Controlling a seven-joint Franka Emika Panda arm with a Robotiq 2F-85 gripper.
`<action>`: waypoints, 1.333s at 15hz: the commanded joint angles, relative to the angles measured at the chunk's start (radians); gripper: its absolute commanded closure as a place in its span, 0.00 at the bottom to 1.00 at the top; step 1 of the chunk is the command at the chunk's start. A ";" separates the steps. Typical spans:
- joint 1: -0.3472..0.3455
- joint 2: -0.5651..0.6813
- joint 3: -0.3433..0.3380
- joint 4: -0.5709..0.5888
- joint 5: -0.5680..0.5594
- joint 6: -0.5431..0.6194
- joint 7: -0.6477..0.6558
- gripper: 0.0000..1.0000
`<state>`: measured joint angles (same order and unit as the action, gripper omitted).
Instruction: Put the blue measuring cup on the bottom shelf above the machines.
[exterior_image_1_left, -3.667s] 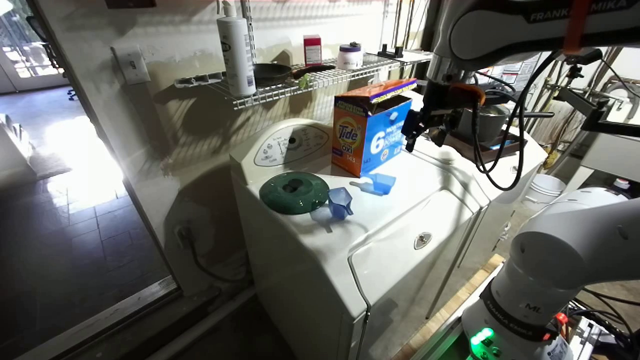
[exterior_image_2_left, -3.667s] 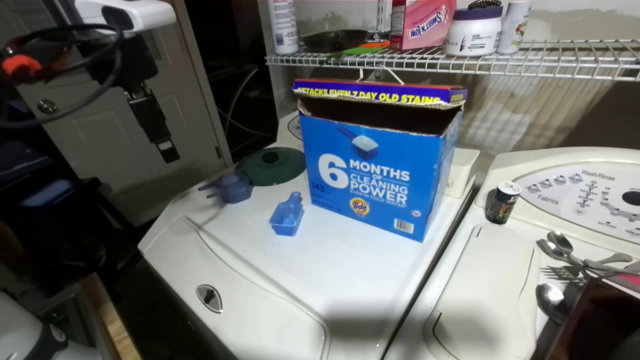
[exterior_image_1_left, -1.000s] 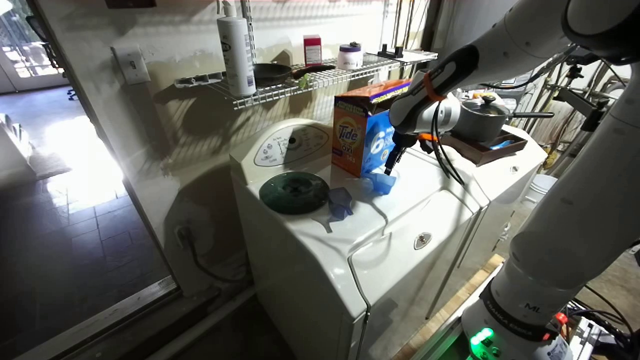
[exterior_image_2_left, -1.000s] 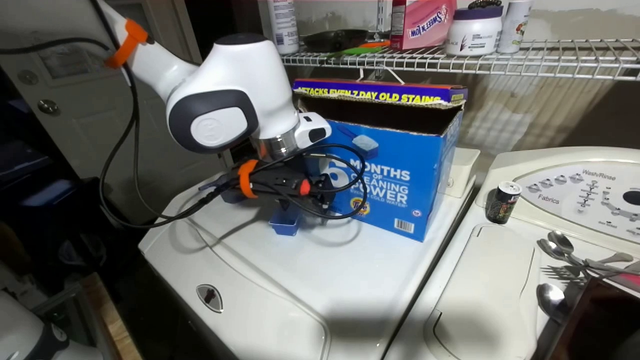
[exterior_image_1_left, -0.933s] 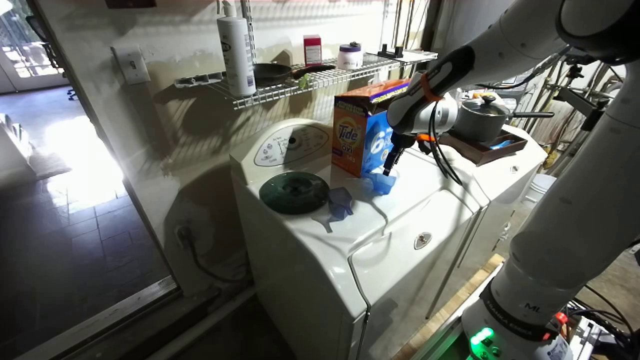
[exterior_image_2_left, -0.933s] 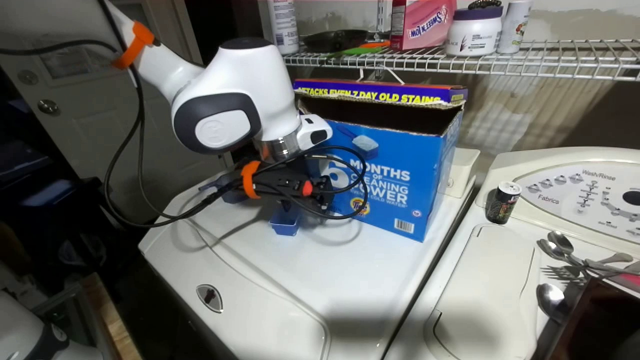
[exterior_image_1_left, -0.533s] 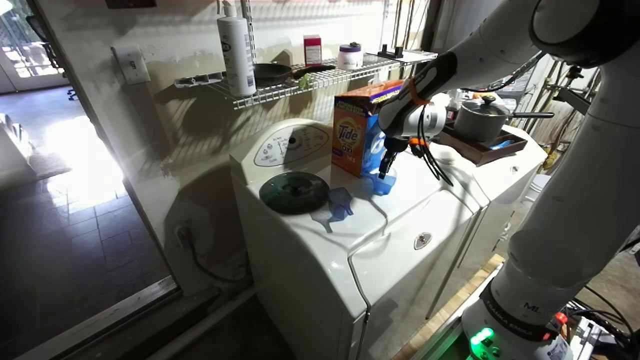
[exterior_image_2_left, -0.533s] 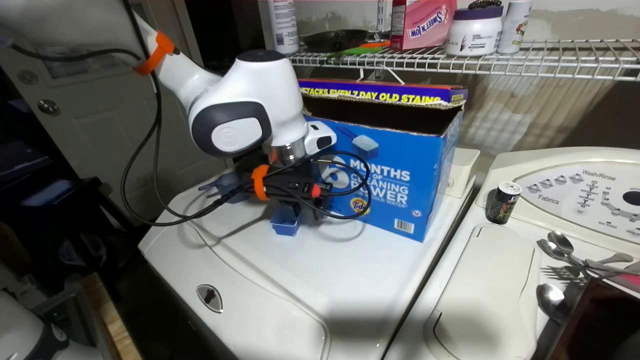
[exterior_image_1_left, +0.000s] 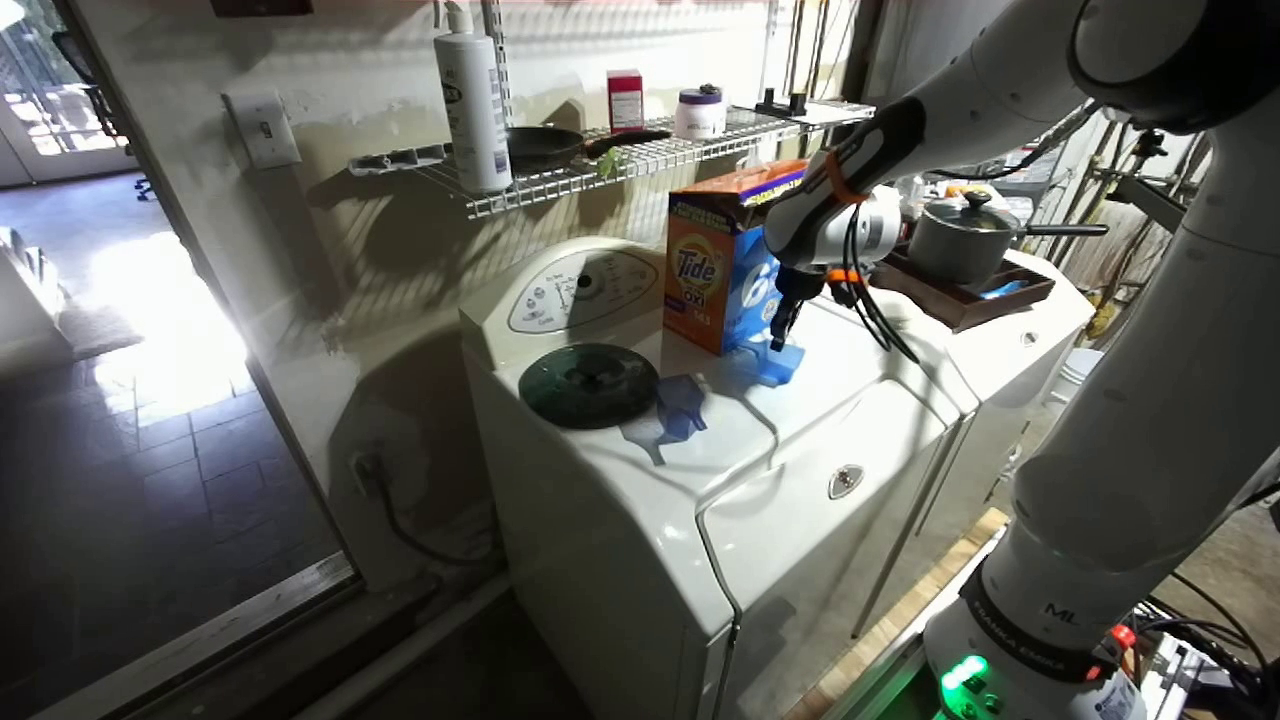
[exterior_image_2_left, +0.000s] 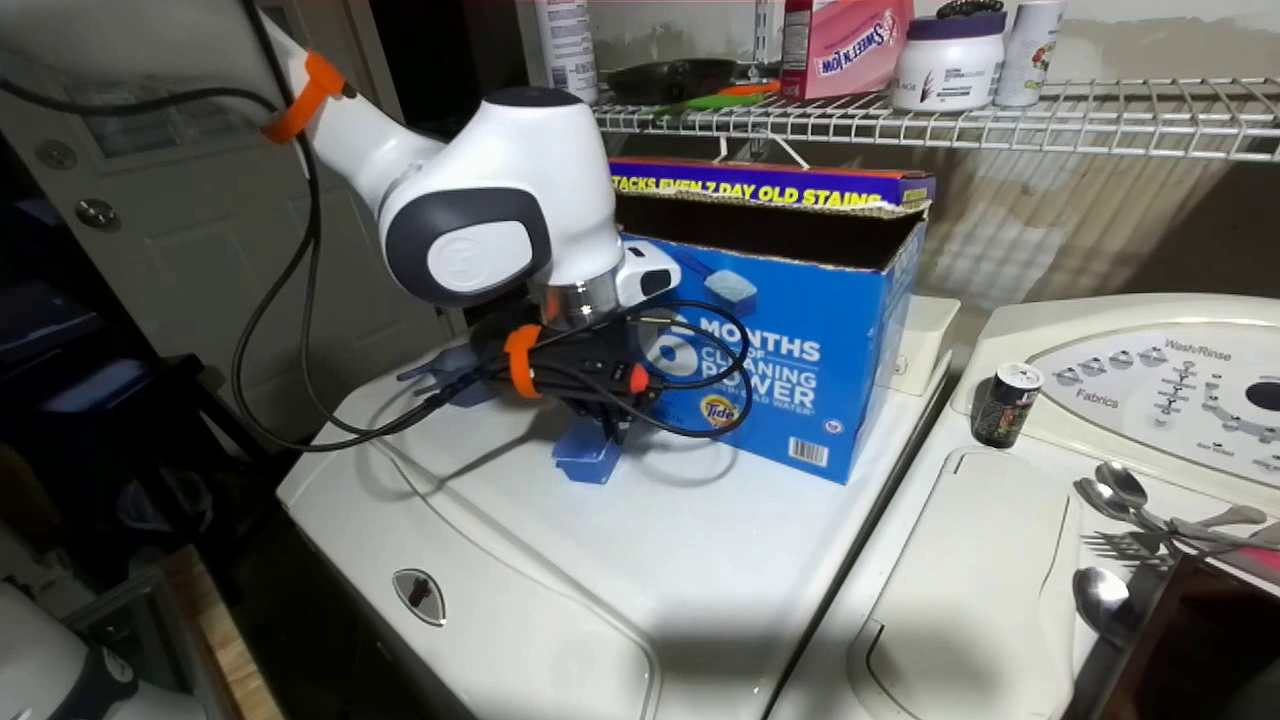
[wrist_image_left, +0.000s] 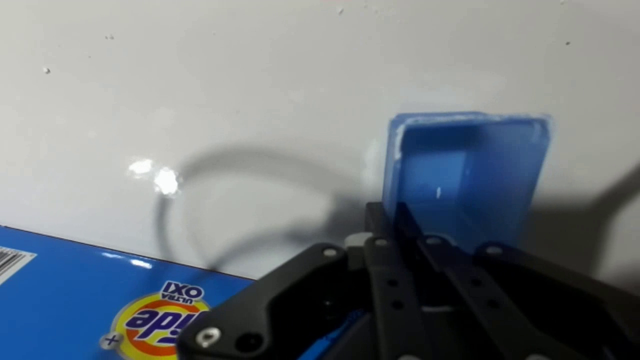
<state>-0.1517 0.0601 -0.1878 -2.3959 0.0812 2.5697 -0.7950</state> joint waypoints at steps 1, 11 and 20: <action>-0.020 -0.071 -0.007 -0.002 -0.139 -0.073 0.100 1.00; -0.020 -0.380 0.046 0.069 -0.580 -0.539 0.277 0.99; 0.019 -0.437 0.055 0.191 -0.712 -0.855 0.255 0.96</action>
<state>-0.1654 -0.3767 -0.1057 -2.2077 -0.6222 1.7230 -0.5473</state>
